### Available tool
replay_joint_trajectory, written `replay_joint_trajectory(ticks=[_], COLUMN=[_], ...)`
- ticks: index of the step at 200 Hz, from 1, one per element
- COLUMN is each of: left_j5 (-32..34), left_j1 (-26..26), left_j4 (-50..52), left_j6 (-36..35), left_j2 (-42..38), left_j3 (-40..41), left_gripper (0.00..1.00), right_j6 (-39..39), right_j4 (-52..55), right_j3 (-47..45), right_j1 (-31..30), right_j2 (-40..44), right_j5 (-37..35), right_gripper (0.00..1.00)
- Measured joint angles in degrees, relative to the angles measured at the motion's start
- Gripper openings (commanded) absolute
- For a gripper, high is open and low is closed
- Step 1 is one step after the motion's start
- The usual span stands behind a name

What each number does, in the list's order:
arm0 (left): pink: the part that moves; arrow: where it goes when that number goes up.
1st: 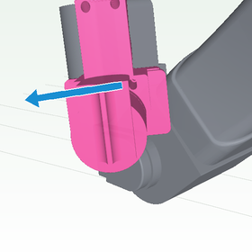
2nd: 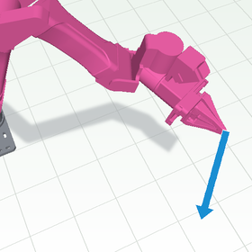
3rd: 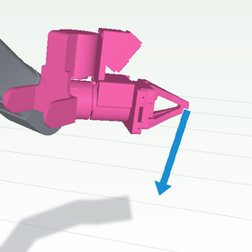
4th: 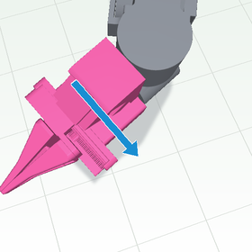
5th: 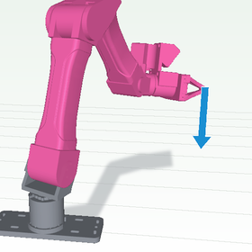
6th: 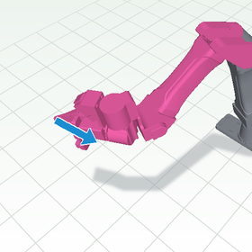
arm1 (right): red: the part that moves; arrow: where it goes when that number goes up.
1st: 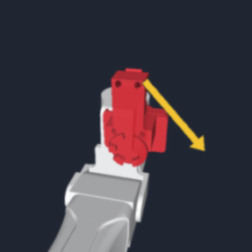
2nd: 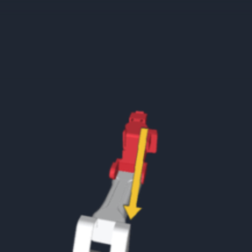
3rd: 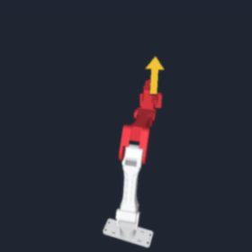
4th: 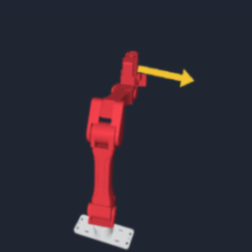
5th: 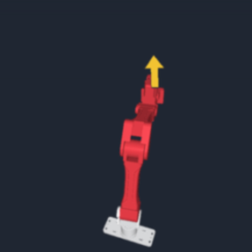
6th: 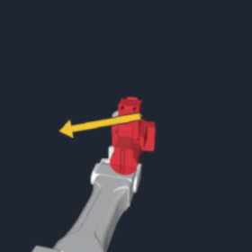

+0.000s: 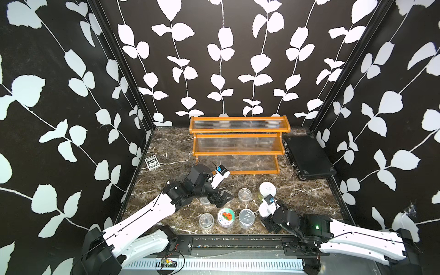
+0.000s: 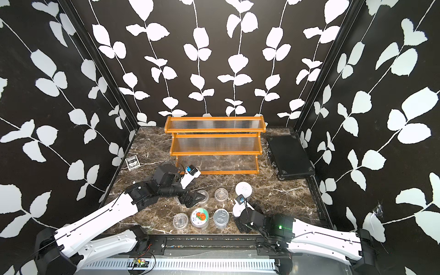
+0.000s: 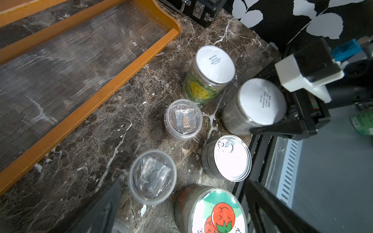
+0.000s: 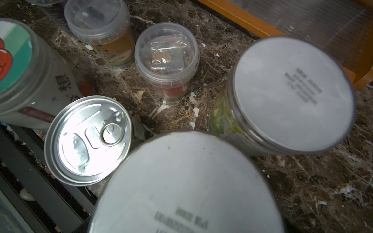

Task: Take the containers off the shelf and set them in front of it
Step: Place the container at the center of the board.

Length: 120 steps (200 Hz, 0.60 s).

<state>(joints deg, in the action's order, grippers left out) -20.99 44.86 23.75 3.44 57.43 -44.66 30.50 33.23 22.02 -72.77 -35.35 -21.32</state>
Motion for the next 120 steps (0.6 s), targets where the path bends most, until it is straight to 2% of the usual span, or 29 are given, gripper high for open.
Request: replay_joint_trajectory(ticks=[37,89,120], left_j5=[1.31,2.36,2.40], left_j1=[0.00,-0.04,-0.85], left_j4=[0.00,0.37,1.14], left_j6=[-0.04,-0.57,-1.25], left_j2=[-0.09,-0.09,-0.09], left_j3=[0.13,0.17,0.17], left_gripper=[0.99,0.99,0.99], right_j6=[1.81,4.11,4.26], right_j4=[-0.22,1.09,1.55], right_j3=[-0.13,-0.13,-0.13], right_j1=[0.00,0.00,0.00], right_j2=[-0.74,0.13,0.04], right_j5=[-0.15,-0.15,-0.15], right_gripper=[0.76,0.89,0.92])
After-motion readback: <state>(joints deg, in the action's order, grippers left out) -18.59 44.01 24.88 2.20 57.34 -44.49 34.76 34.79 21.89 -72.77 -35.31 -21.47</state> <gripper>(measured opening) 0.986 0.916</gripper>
